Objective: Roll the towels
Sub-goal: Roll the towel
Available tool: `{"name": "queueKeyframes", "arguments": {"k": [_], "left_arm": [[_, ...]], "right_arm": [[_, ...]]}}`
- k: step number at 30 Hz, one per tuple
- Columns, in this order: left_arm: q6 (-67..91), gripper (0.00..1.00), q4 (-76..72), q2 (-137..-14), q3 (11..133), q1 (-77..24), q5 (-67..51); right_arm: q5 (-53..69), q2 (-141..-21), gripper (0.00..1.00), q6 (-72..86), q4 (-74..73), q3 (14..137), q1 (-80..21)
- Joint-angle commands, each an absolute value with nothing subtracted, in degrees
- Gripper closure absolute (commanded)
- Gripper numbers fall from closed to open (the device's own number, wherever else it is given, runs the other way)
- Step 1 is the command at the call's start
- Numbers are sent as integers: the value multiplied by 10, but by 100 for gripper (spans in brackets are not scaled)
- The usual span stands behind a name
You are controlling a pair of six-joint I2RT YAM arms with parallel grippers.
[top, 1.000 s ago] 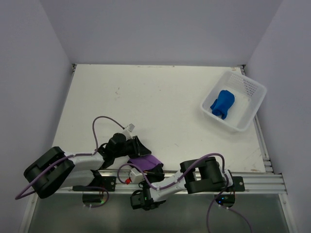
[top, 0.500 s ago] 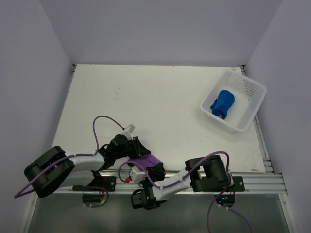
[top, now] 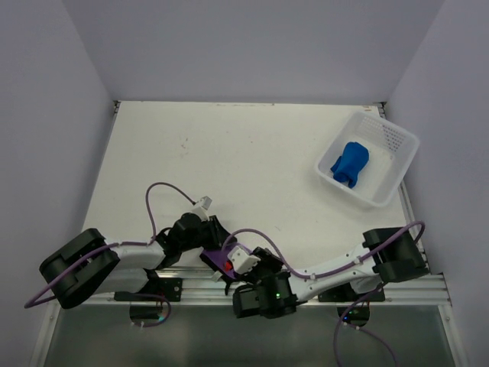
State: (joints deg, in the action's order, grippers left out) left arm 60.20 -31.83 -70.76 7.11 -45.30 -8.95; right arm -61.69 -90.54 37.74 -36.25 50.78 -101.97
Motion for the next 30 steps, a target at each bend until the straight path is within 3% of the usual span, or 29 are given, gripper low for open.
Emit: {"name": "queueKeyframes", "arguments": {"k": [1, 9, 12, 19, 30], "left_arm": [[562, 69, -262, -723, 50, -455, -44], [557, 70, -261, -729, 47, -458, -44], [556, 70, -260, -729, 47, -458, -42], [554, 70, -259, -730, 49, -460, -41], [548, 70, -249, -721, 54, -459, -42]], "right_arm": [[-575, -828, 42, 369, -253, 466, -1011], [-336, -620, 57, 354, -103, 328, -878], [-230, -562, 58, 362, -63, 304, -803], [-22, -627, 55, 402, -12, 309, -694], [-39, -720, 50, 370, -19, 321, -693]]}}
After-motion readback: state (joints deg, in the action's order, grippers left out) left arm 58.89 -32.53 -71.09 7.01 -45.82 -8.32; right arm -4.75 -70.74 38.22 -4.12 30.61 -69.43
